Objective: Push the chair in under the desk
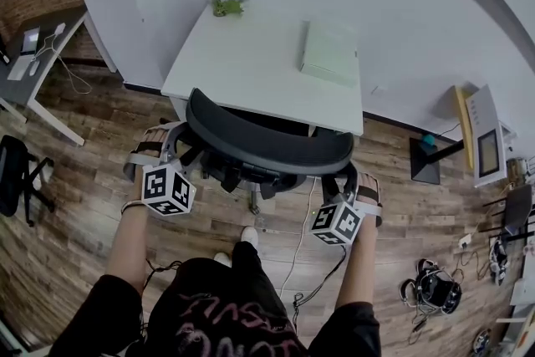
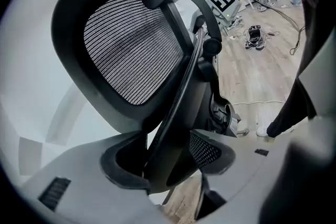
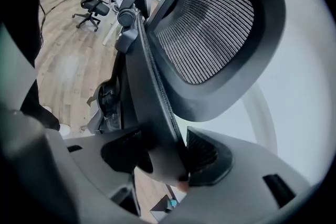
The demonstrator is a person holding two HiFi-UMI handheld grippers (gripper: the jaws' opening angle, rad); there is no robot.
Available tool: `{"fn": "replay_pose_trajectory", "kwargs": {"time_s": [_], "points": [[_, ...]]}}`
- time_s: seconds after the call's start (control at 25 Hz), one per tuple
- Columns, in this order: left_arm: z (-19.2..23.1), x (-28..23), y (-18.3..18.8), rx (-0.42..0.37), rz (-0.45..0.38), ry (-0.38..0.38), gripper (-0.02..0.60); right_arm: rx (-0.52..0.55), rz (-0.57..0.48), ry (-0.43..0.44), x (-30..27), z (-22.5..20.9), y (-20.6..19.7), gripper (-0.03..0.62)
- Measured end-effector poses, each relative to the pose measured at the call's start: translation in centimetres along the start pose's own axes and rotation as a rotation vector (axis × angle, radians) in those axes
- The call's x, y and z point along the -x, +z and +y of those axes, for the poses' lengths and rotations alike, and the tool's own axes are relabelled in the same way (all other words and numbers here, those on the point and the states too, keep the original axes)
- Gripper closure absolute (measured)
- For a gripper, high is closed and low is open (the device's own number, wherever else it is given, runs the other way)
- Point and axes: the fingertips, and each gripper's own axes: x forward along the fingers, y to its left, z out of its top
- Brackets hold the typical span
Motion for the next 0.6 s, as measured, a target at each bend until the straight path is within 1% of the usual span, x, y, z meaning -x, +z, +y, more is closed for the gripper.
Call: {"fn": "replay_pose_trajectory", "kwargs": {"time_s": [0.6], "points": [[2.0, -3.5, 0.5, 0.012, -0.004, 0.004, 0.324, 0.003, 0.005, -0.001, -3.6, -2.2, -0.5, 0.350]]}}
